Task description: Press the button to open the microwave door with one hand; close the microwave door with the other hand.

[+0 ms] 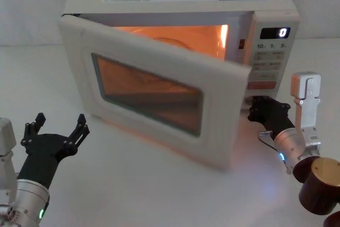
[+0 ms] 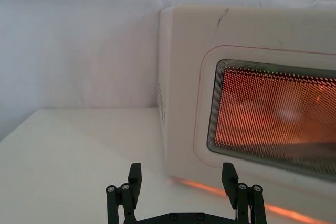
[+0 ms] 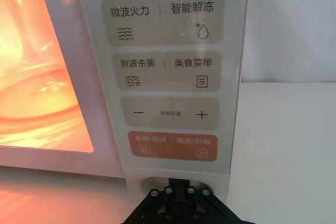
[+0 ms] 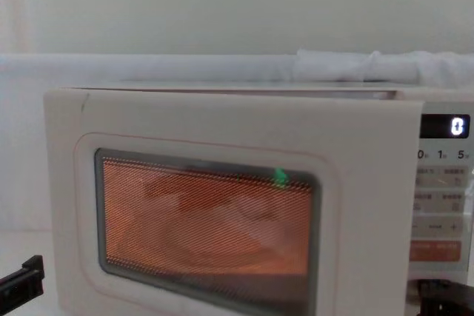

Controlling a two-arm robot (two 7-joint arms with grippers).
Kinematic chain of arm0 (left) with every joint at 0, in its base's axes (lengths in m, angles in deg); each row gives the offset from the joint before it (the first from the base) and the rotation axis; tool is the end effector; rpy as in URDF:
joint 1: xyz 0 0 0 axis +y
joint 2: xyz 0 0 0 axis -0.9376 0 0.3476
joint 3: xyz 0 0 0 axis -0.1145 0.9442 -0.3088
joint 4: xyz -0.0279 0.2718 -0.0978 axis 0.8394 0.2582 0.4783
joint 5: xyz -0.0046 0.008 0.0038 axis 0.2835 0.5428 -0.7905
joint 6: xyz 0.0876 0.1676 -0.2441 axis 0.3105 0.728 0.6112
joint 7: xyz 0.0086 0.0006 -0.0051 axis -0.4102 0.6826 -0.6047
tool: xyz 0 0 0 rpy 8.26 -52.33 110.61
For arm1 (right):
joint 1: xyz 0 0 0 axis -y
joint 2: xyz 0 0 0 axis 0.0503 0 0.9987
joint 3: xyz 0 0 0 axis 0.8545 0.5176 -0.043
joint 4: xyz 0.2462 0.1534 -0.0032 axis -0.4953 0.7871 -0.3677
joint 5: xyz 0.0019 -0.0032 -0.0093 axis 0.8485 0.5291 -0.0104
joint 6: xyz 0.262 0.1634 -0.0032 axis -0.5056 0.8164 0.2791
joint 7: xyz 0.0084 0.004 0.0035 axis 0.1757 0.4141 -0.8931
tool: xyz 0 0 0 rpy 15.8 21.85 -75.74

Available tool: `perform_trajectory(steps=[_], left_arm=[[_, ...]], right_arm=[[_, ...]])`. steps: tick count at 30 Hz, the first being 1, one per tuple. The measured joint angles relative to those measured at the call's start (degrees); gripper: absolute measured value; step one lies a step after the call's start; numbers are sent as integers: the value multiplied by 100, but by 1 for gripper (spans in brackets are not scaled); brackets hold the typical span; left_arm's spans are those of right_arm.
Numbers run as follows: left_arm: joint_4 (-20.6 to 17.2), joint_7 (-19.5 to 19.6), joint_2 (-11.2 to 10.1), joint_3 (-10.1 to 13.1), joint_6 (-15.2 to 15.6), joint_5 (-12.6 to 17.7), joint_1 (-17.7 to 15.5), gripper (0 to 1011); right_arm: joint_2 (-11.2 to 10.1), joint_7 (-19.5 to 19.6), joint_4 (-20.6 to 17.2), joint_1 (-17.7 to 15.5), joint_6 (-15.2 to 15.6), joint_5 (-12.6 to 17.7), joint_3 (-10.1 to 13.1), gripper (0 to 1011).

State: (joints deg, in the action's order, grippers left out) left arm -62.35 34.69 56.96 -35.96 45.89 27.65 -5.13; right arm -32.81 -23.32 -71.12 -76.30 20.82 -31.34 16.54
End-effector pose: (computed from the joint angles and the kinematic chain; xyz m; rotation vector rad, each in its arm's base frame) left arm 0.2530 0.0376 -0.2852 -0.0379 0.0140 1.4460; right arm 0.3783 0.0243 -0.3274 -0.0178 0.1139 -1.3700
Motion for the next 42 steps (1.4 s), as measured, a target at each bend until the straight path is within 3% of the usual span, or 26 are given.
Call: perform_trajectory(steps=[17, 42], left_arm=[[0, 0, 0, 0, 0, 0, 0, 1001], [0, -1, 0, 1, 0, 0, 0, 1001]], right_arm=[[-23, 7, -147, -132, 117, 30, 31, 0], [-182, -39, -916, -687, 341, 50, 42, 0]])
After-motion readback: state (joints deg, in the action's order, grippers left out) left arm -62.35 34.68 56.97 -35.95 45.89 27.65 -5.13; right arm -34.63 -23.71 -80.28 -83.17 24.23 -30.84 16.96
